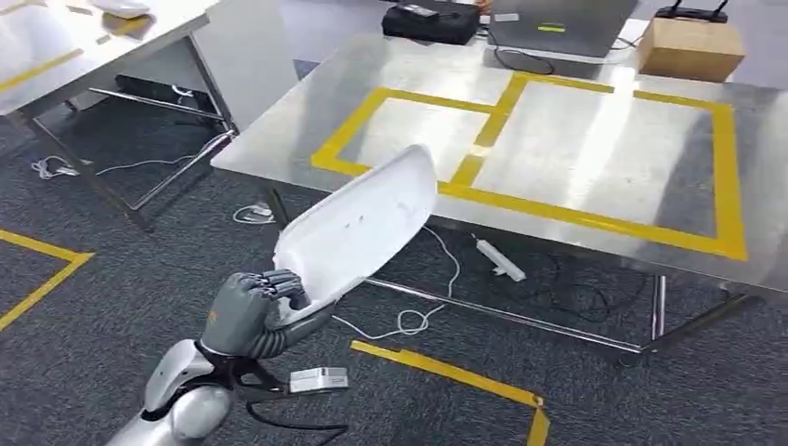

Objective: Take the parts from the cabinet and place them on the table.

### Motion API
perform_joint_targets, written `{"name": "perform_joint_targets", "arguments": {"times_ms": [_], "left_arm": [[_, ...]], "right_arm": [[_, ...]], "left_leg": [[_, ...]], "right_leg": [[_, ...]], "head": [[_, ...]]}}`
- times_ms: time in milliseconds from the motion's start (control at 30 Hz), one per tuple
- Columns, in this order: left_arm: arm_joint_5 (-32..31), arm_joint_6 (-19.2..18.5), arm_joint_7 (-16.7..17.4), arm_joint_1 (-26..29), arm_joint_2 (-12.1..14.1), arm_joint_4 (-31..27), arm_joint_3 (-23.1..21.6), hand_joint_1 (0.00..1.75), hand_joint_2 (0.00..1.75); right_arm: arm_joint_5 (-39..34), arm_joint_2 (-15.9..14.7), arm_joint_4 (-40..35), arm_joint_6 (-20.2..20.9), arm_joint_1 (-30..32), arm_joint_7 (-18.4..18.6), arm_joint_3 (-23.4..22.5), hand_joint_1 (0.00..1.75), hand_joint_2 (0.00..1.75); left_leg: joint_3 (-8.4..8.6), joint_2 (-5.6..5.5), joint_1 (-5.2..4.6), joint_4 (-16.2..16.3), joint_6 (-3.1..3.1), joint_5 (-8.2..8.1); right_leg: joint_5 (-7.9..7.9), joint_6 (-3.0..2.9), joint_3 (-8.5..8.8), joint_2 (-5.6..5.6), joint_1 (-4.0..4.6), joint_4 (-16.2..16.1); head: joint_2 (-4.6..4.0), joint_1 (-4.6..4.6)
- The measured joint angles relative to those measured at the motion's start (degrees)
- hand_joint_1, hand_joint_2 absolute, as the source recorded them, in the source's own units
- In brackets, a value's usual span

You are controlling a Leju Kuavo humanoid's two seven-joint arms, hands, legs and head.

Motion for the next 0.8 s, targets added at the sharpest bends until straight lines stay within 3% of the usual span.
{"name": "perform_joint_targets", "arguments": {"times_ms": [100, 133, 167, 200, 267, 300, 333, 367, 433, 467, 500, 600, 667, 700, 767, 800], "left_arm": [[-0.07, -0.57, 1.97, -1.35, -0.11, 0.53, 0.04, 1.75, 1.75], [-0.09, -0.81, 2.46, -2.04, -0.31, 0.74, 0.11, 1.75, 1.75], [-0.11, -0.94, 2.91, -2.54, -0.5, 0.96, 0.2, 1.75, 1.75], [-0.17, -0.96, 3.21, -2.89, -0.61, 1.22, 0.33, 1.75, 1.75], [-0.61, -0.98, 3.8, -3.21, -0.61, 1.86, 0.68, 1.75, 1.75], [-0.74, -0.98, 3.91, -3.31, -0.61, 2.32, 0.81, 1.75, 1.75], [-0.74, -0.96, 4.0, -3.34, -0.68, 2.62, 0.87, 1.75, 1.75], [-0.79, -0.94, 4.13, -3.41, -0.74, 2.86, 0.94, 1.75, 1.75], [-0.94, -0.92, 4.41, -3.85, -0.96, 3.34, 1.03, 1.75, 1.75], [-0.94, -0.9, 4.5, -4.2, -1.07, 3.54, 1.07, 1.75, 1.75], [-1.07, -0.85, 4.68, -4.53, -1.09, 3.69, 1.25, 1.75, 1.75], [-1.22, -0.85, 5.0, -5.11, -1.25, 4.26, 1.4, 1.75, 1.75], [-1.27, -0.79, 5.2, -5.28, -1.42, 4.46, 1.53, 1.75, 1.75], [-1.27, -0.68, 5.35, -5.44, -1.44, 4.55, 1.66, 1.75, 1.75], [-1.25, -0.55, 5.64, -5.42, -1.42, 4.9, 2.01, 1.75, 1.75], [-1.27, -0.52, 5.66, -5.37, -1.42, 5.18, 2.25, 1.75, 1.75]], "right_arm": [[0.0, 0.0, 0.0, 0.02, 0.47, 0.37, 0.37, 0.0, 0.0], [0.0, -0.2, -0.02, 0.02, 0.53, 0.46, 0.57, 0.0, 0.0], [0.0, -0.13, -0.02, 0.02, 0.43, 0.57, 0.7, 0.0, 0.0], [-0.07, -0.11, -0.07, 0.22, 0.21, 0.74, 0.83, 0.0, 0.0], [-0.2, -0.11, -0.11, 0.57, -0.14, 0.81, 1.09, 0.0, 0.0], [-0.22, -0.11, -0.2, 1.03, -0.05, 0.81, 1.14, 0.0, 0.0], [-0.26, -0.11, -0.22, 1.31, 0.08, 0.83, 1.16, 0.0, 0.0], [-0.33, -0.11, -0.22, 1.6, 0.2, 0.83, 1.18, 0.0, 0.0], [-0.37, -0.2, -0.22, 1.97, 0.34, 0.76, 1.31, 0.0, 0.0], [-0.39, -0.2, -0.24, 2.16, 0.25, 0.7, 1.47, 0.0, 0.0], [-0.42, -0.2, -0.24, 2.27, 0.11, 0.68, 1.6, 0.0, 0.0], [-0.59, -0.2, -0.26, 2.43, 0.17, 0.55, 1.75, 0.0, 0.0], [-0.7, -0.17, -0.31, 2.49, 0.16, 0.5, 1.97, 0.0, 0.0], [-0.74, -0.17, -0.31, 2.54, 0.1, 0.5, 2.01, 0.0, 0.0], [-0.87, -0.2, -0.31, 2.69, -0.04, 0.44, 2.06, 0.0, 0.0], [-0.94, -0.2, -0.31, 2.67, 0.05, 0.39, 2.06, 0.0, 0.0]], "left_leg": [[-0.22, 1.28, -0.34, 0.09, 0.64, 0.27], [0.05, 2.21, 0.12, -0.49, 1.01, 0.61], [0.1, 2.77, 0.11, -0.53, 1.13, 0.59], [0.09, 3.49, 0.03, -0.52, 1.43, 0.52], [0.06, 4.97, -0.11, -0.51, 1.52, 0.43], [0.04, 5.59, -0.11, -0.5, 1.51, 0.37], [0.07, 5.86, -0.11, -0.49, 1.42, 0.3], [0.11, 6.11, -0.1, -0.47, 1.29, 0.22], [0.4, 6.34, -0.06, -0.45, 0.91, -0.02], [0.49, 6.38, -0.25, -0.42, 0.56, -0.16], [0.38, 6.36, -0.55, -0.18, 0.18, -0.35], [0.62, 6.48, -0.31, -0.39, -0.72, -0.15], [0.29, 5.94, -0.09, 1.04, -1.39, -1.57], [-1.26, 5.62, -0.1, 4.28, -1.46, -3.41], [-6.07, 5.5, -0.09, 13.71, -1.59, -7.32], [-8.16, 5.49, -0.1, 17.27, -1.56, -7.94]], "right_leg": [[0.56, 1.36, -0.81, 1.5, -0.48, -0.48], [0.21, 1.46, -1.35, 0.05, -0.44, 0.13], [-0.95, 1.81, -2.06, -3.16, -0.09, 1.68], [-3.29, 2.17, -4.03, -5.07, -0.25, 5.62], [-7.07, 2.58, -8.47, -6.11, -0.48, 14.47], [-7.7, 2.77, -9.85, -6.21, -0.55, 17.28], [-7.08, 2.89, -9.82, -6.26, -0.65, 17.31], [-5.26, 2.97, -8.48, -6.35, -0.79, 14.84], [-0.26, 2.95, -2.58, -6.86, -0.95, 4.33], [-0.37, 2.88, -0.5, -7.44, -0.91, 0.33], [-0.58, 2.2, 0.38, -7.15, -0.63, -0.22], [-0.72, 1.02, 0.19, -7.0, -0.3, 0.07], [-0.56, 0.2, 0.77, -6.83, -0.63, -0.36], [-0.66, -0.25, 0.85, -6.79, -0.63, -0.36], [-0.88, -0.62, 0.98, -6.49, -0.45, -0.36], [-0.99, -0.77, 1.1, -6.28, -0.3, -0.34]], "head": [[0.0, 0.0], [0.0, -0.05], [0.0, 0.44], [0.0, 0.94], [0.0, 0.81], [0.0, 0.87], [0.0, 0.85], [0.0, 0.87], [0.0, 0.85], [0.0, 0.89], [0.0, 0.87], [0.0, 0.74], [0.0, 0.54], [0.0, 0.28], [0.0, 0.32], [0.0, 0.35]]}}
